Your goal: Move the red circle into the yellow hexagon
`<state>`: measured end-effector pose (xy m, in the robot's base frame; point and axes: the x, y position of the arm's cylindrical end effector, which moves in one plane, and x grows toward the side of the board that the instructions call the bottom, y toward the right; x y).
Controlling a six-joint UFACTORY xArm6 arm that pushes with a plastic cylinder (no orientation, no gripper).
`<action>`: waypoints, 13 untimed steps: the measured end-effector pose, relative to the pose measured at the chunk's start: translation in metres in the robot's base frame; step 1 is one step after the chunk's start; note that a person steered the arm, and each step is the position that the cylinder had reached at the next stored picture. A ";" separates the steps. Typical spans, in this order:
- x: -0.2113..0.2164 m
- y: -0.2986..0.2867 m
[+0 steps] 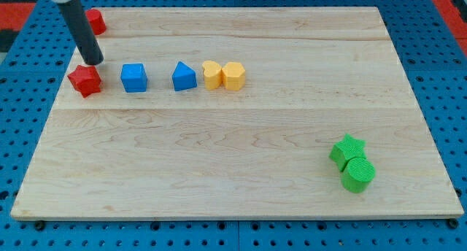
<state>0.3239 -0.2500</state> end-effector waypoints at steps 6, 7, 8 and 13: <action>-0.093 0.089; -0.091 0.161; -0.059 0.202; 0.011 0.249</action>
<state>0.3353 -0.0010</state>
